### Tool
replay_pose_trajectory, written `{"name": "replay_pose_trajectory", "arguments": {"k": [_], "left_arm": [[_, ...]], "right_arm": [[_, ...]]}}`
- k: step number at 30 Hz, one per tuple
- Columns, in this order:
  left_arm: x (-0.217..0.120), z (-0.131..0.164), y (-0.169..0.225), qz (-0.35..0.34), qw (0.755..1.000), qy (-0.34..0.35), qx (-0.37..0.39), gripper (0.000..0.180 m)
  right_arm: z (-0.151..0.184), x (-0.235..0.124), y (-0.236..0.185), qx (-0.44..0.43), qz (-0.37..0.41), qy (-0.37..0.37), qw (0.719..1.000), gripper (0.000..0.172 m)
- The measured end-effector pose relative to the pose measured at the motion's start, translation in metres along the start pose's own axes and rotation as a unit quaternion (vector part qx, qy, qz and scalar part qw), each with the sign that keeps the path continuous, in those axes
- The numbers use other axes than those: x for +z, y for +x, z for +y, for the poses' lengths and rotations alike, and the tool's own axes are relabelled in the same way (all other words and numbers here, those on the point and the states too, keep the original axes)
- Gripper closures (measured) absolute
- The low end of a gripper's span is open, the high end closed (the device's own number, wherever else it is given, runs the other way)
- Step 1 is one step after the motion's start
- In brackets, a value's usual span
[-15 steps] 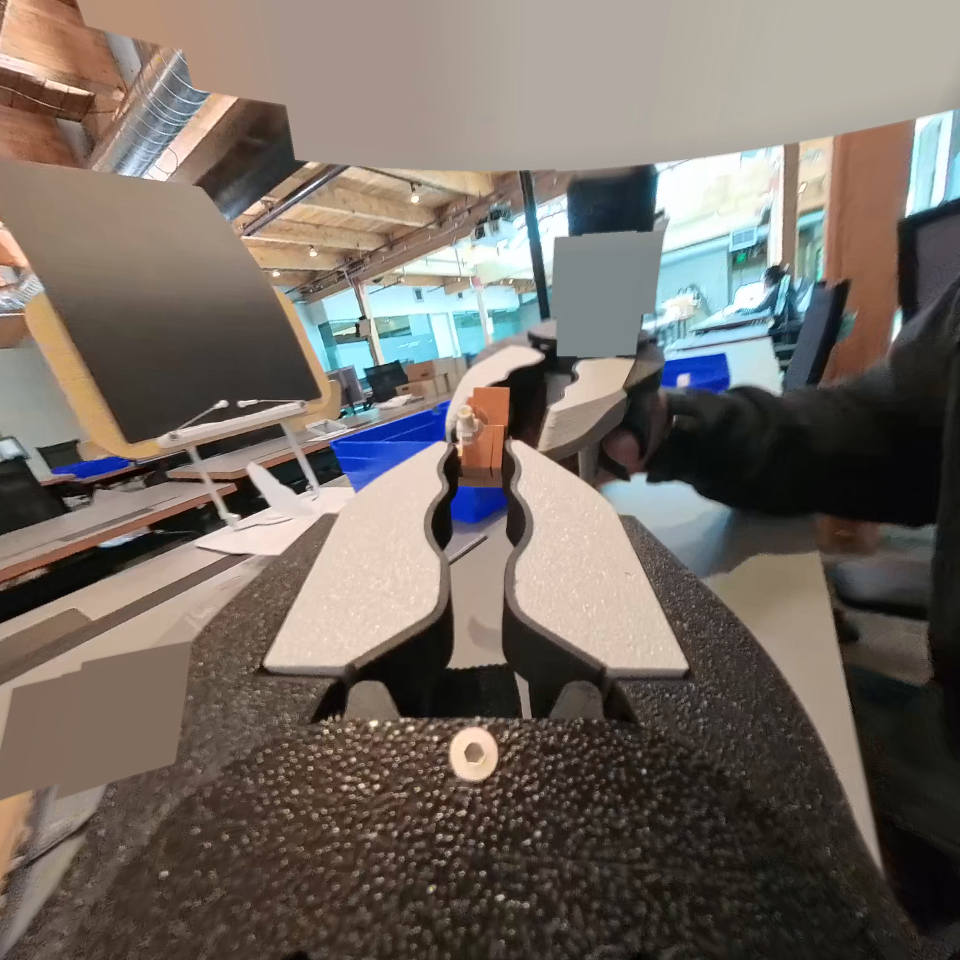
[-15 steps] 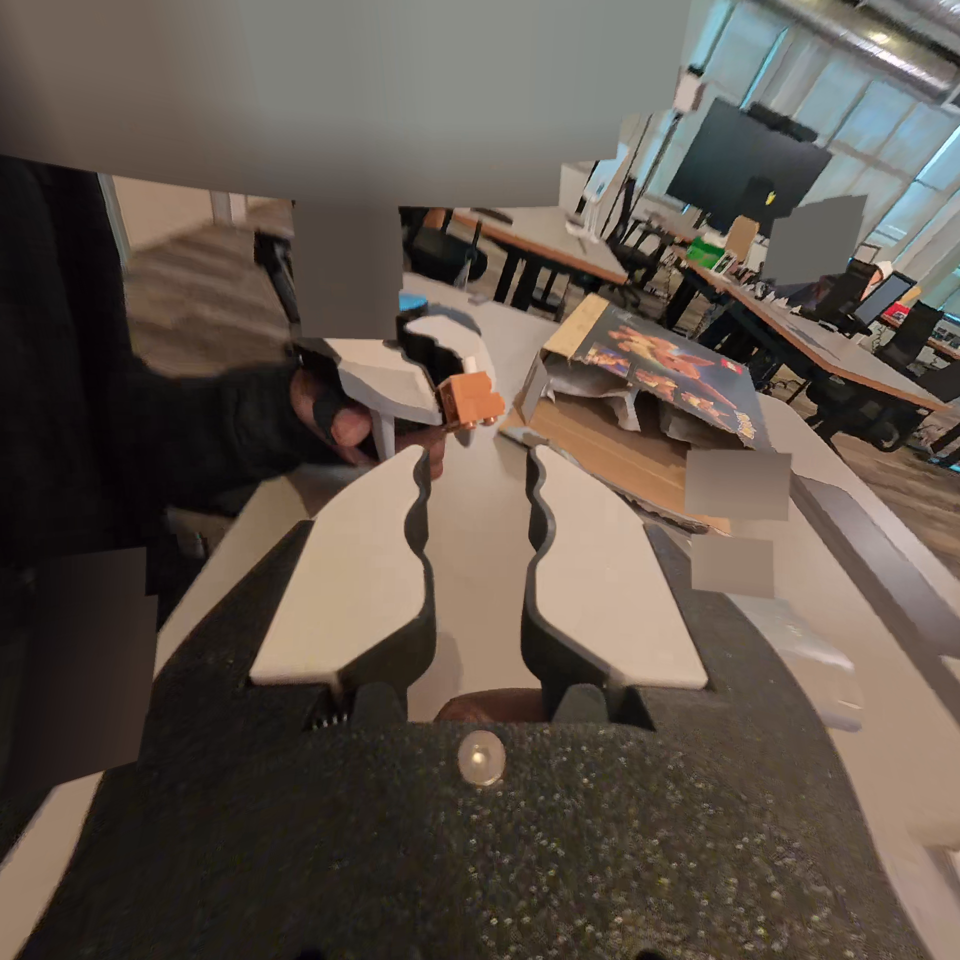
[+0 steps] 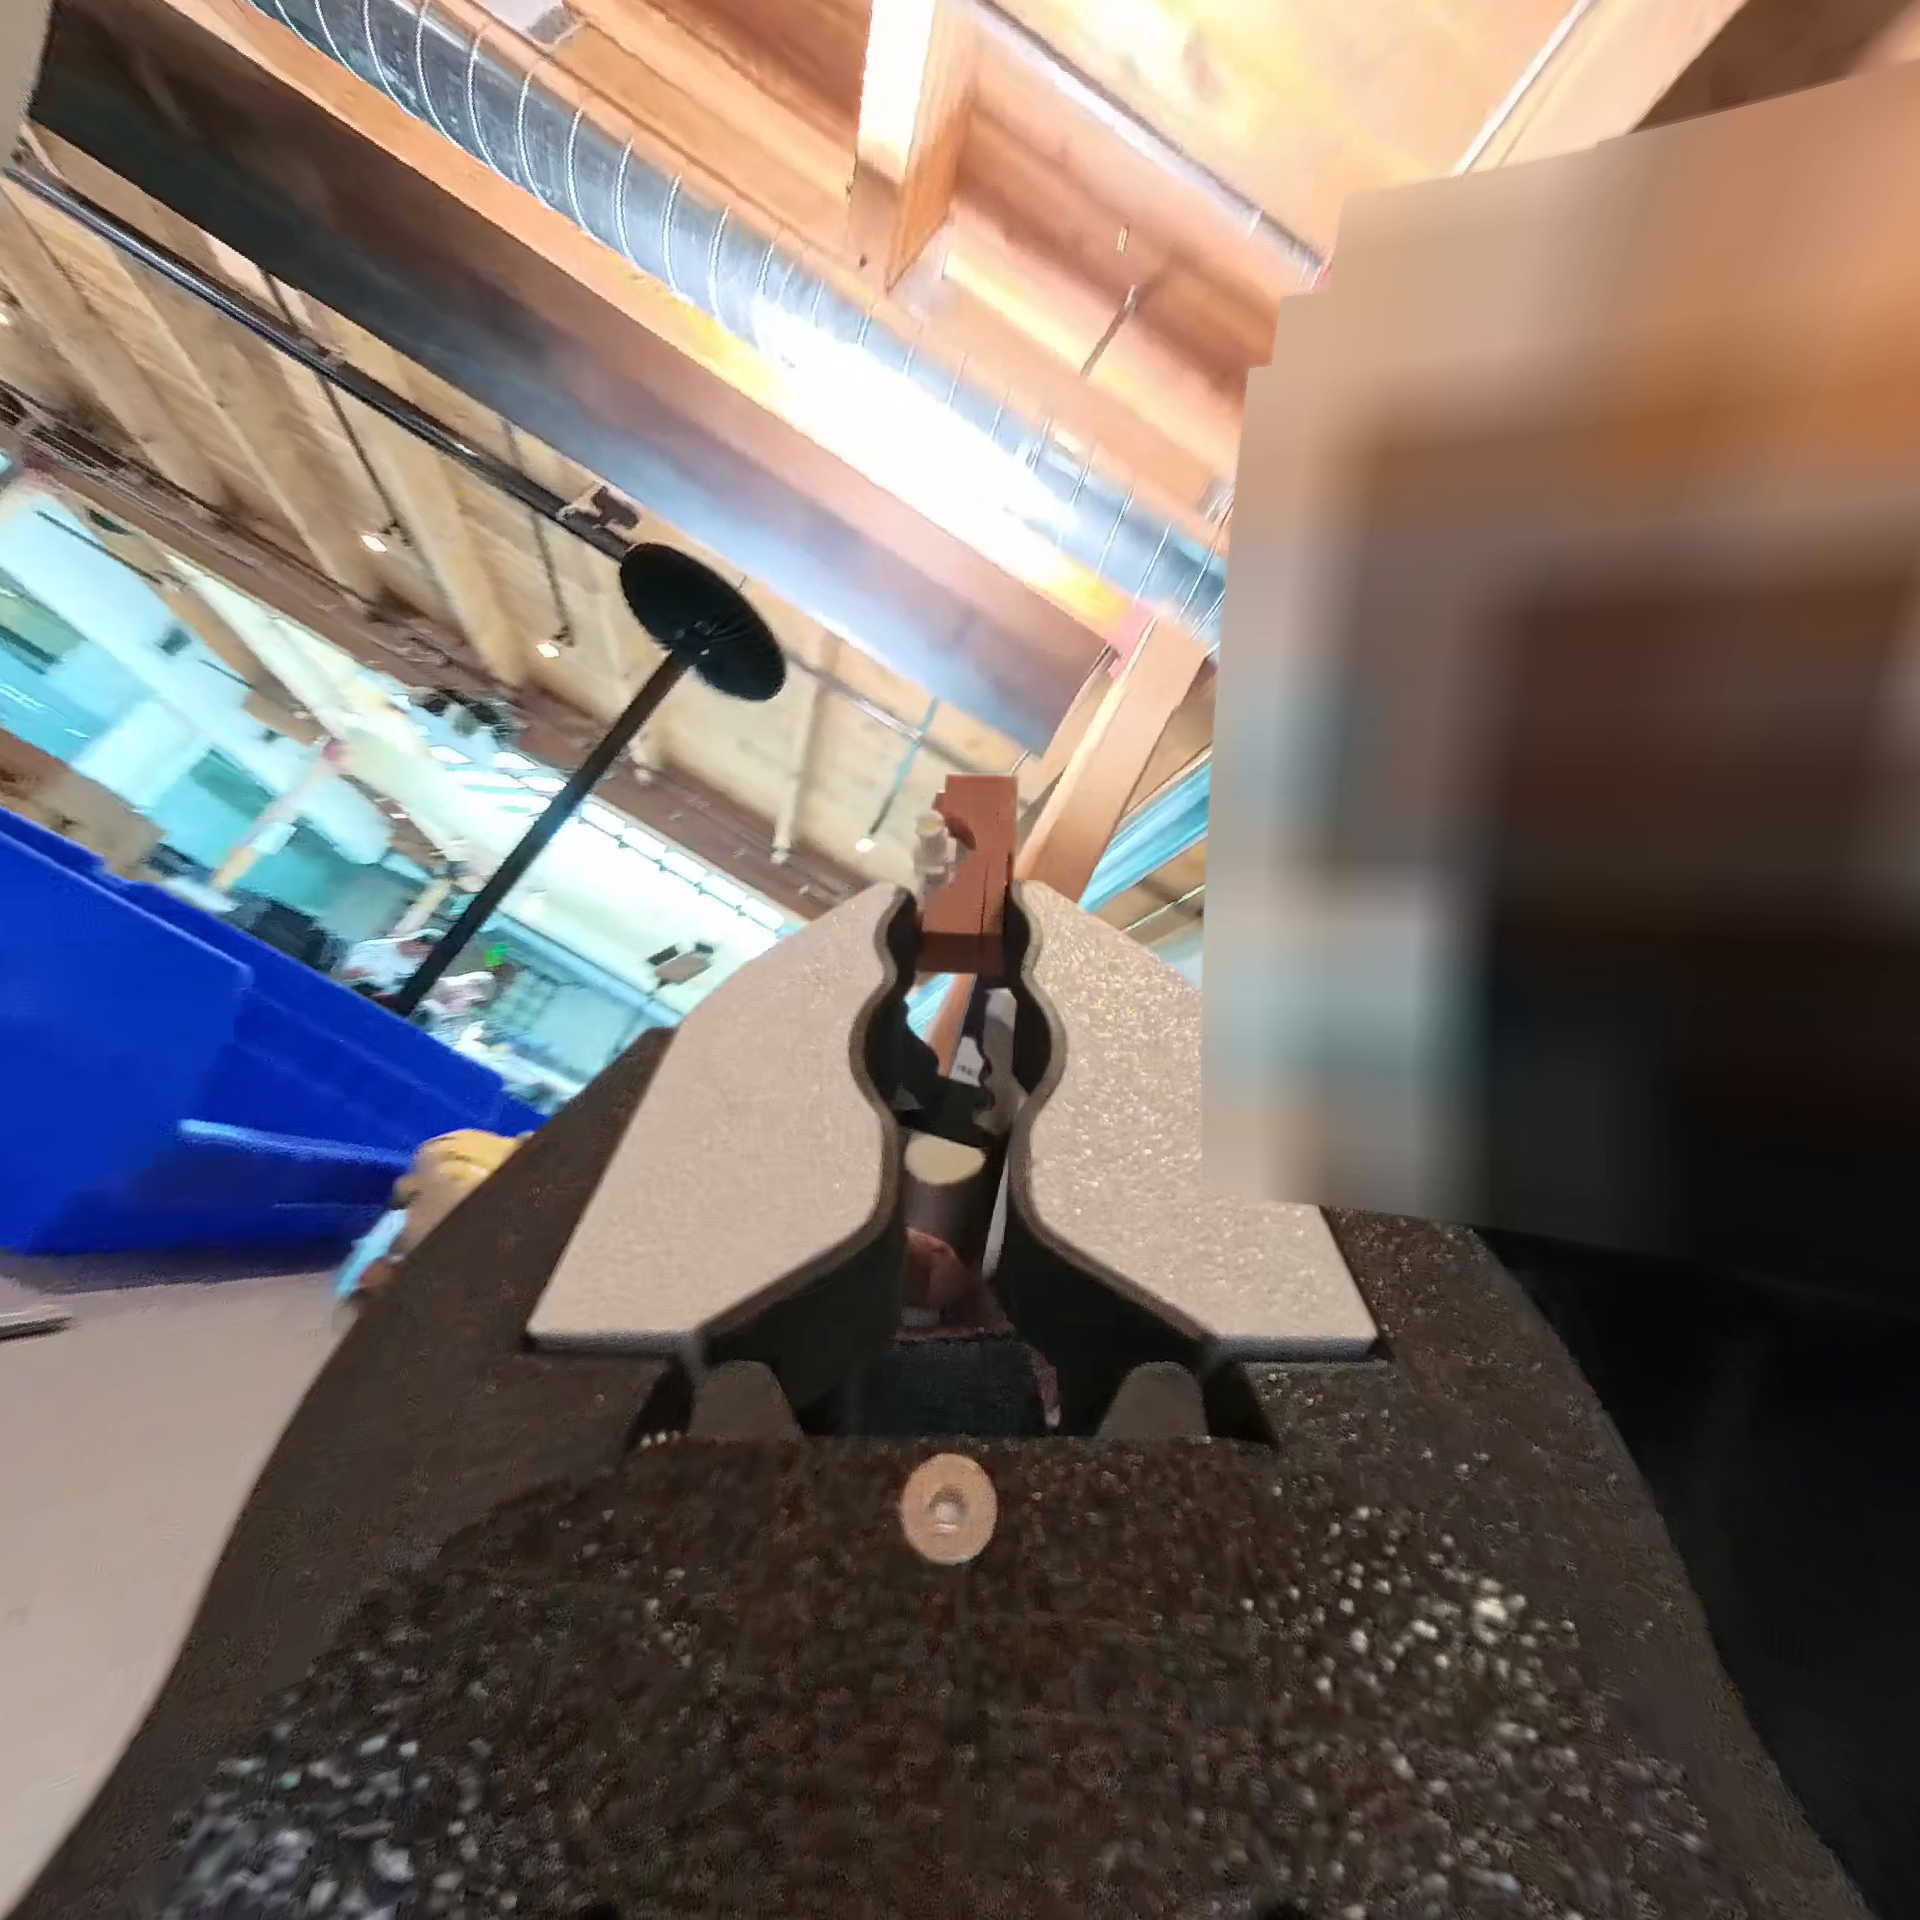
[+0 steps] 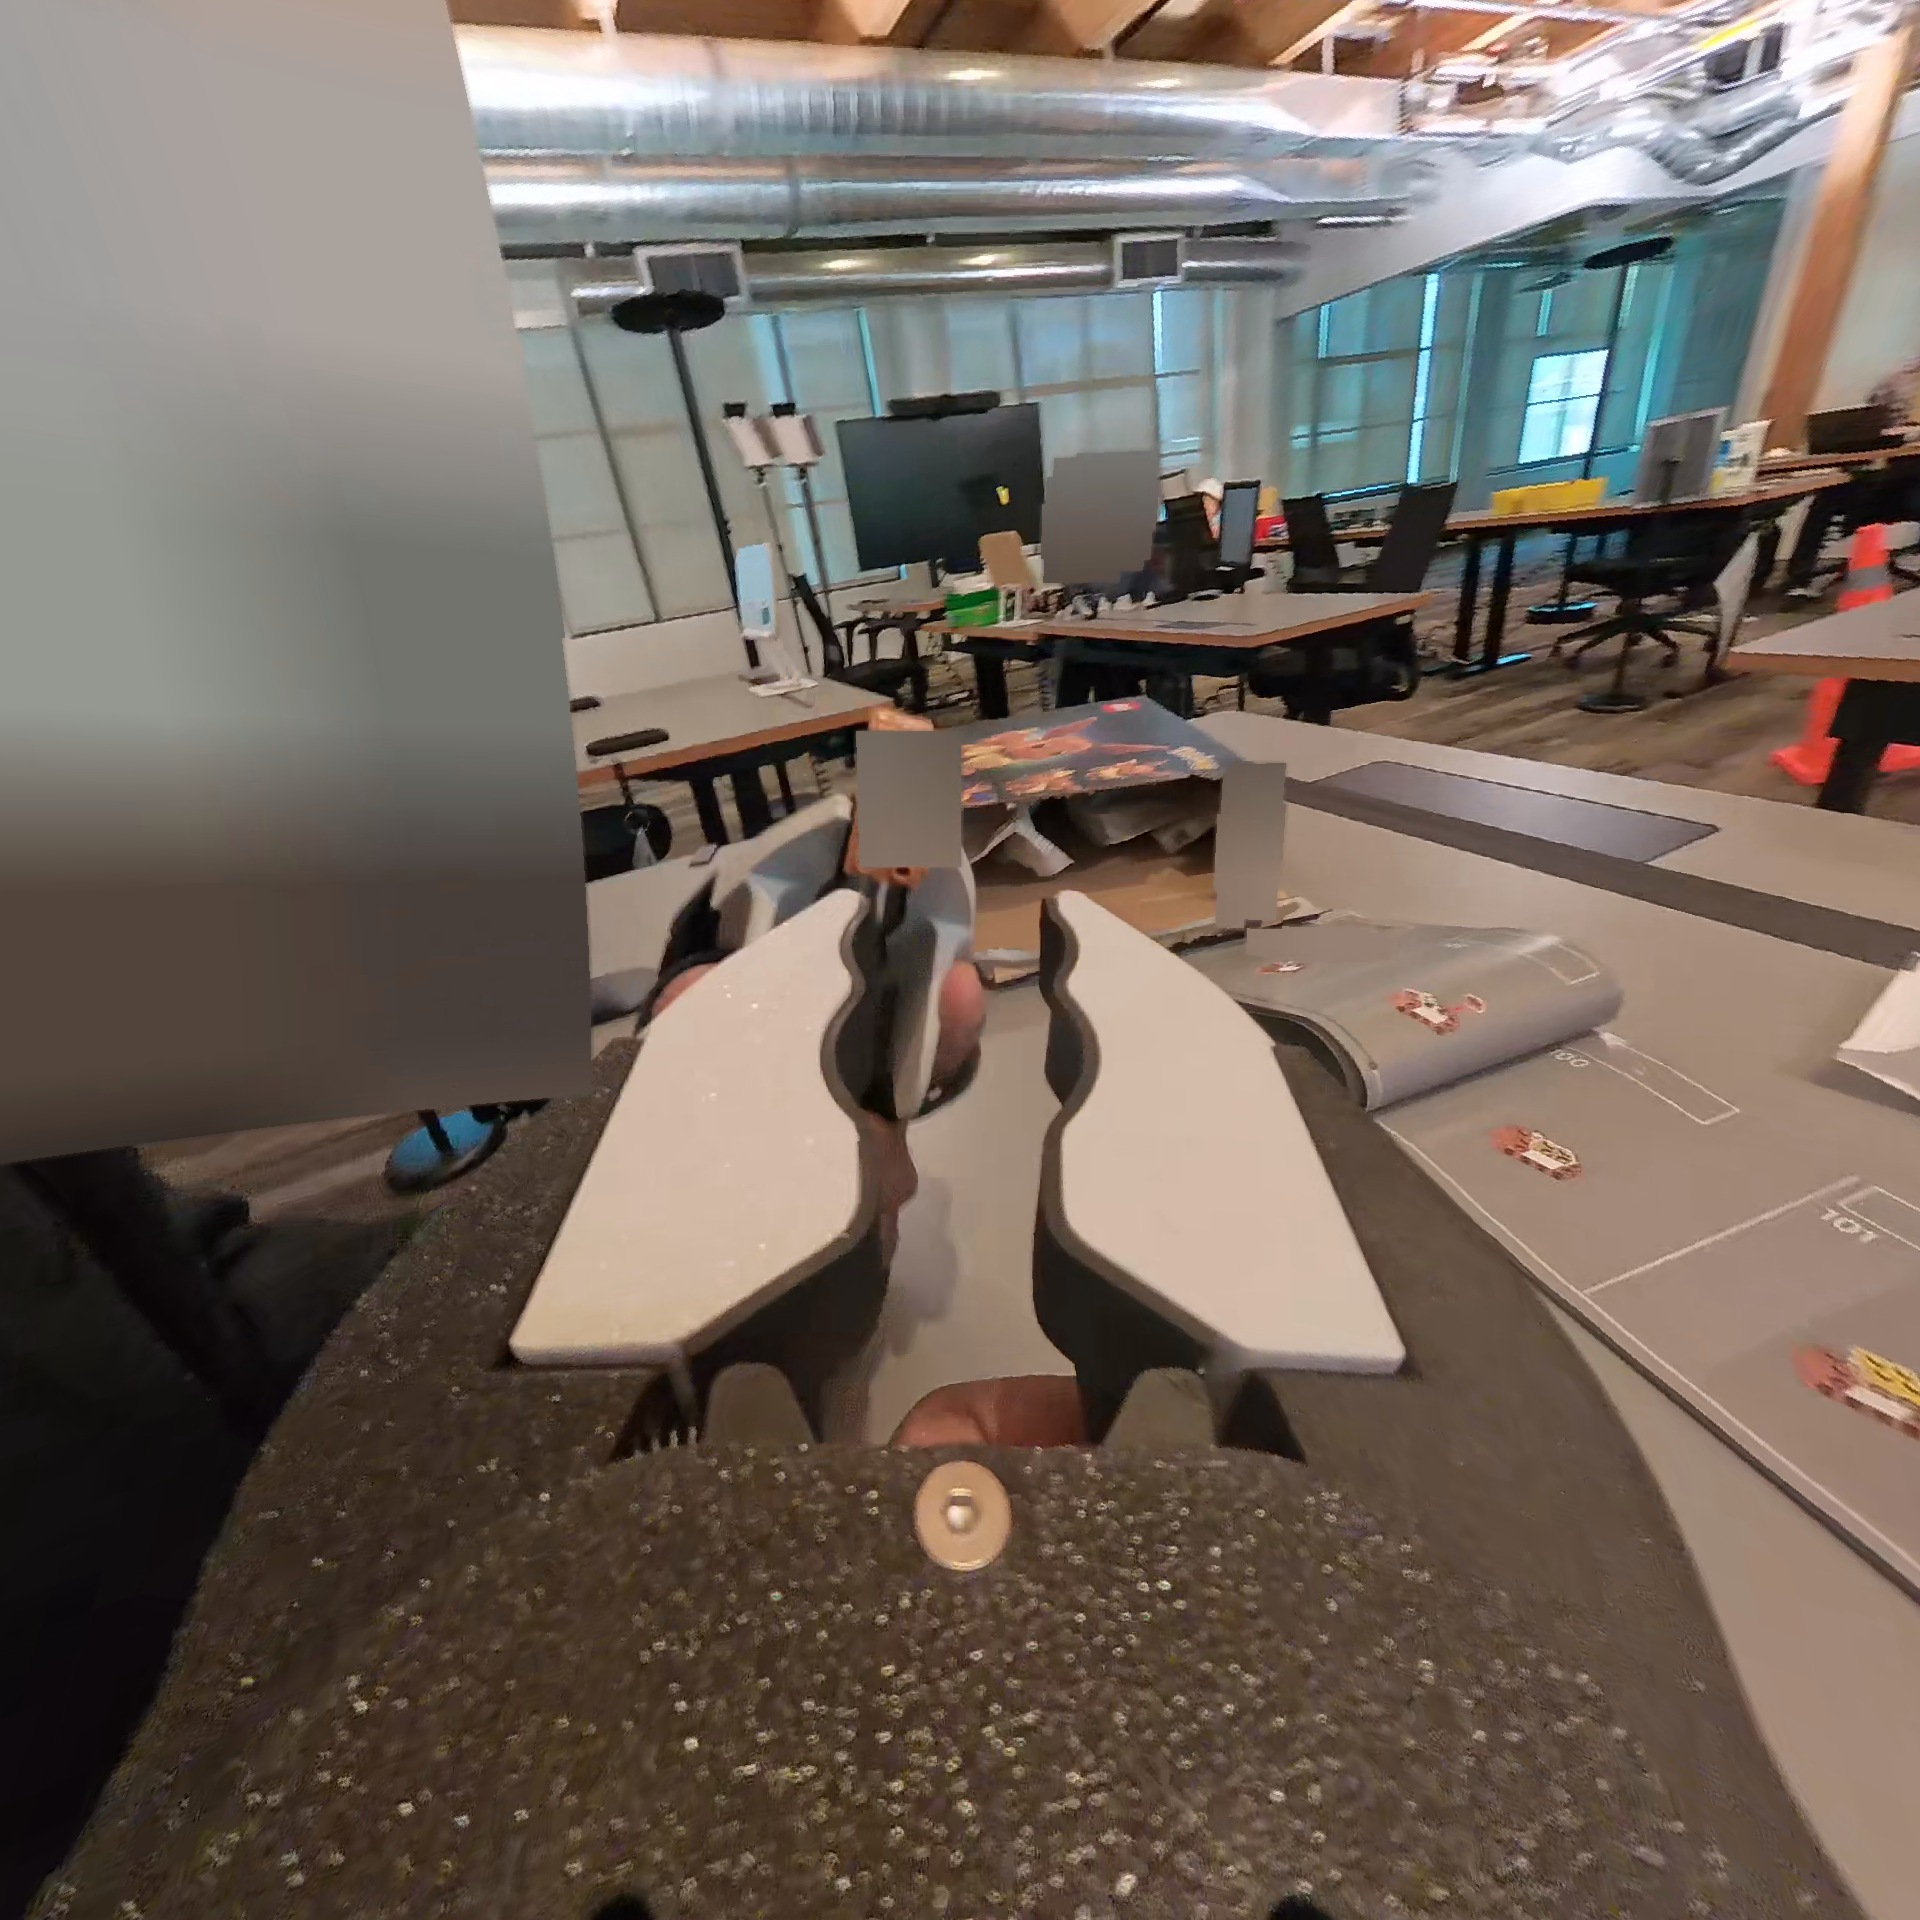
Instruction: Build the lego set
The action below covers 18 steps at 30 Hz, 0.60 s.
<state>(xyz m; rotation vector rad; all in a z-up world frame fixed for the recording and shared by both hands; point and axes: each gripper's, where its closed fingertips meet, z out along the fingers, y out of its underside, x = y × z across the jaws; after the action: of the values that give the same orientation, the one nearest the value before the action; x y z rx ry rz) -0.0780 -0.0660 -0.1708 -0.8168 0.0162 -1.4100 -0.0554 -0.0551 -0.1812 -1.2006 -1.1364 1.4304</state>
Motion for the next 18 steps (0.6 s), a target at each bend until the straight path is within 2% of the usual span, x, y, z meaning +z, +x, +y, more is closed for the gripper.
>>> {"name": "replay_pose_trajectory", "arguments": {"k": [3,11,18], "left_arm": [[0.006,0.006,-0.007,0.010,0.999,0.022,-0.044,0.166],[0.025,0.037,-0.018,0.008,0.998,0.001,-0.064,0.166],[0.040,0.065,-0.028,-0.031,0.997,-0.067,0.001,0.165]], "right_arm": [[-0.011,-0.007,0.001,0.018,0.021,0.022,0.999,0.143],[-0.004,-0.024,0.013,0.056,0.045,0.043,0.996,0.143],[-0.006,-0.044,0.030,0.090,0.059,0.074,0.991,0.143]]}}
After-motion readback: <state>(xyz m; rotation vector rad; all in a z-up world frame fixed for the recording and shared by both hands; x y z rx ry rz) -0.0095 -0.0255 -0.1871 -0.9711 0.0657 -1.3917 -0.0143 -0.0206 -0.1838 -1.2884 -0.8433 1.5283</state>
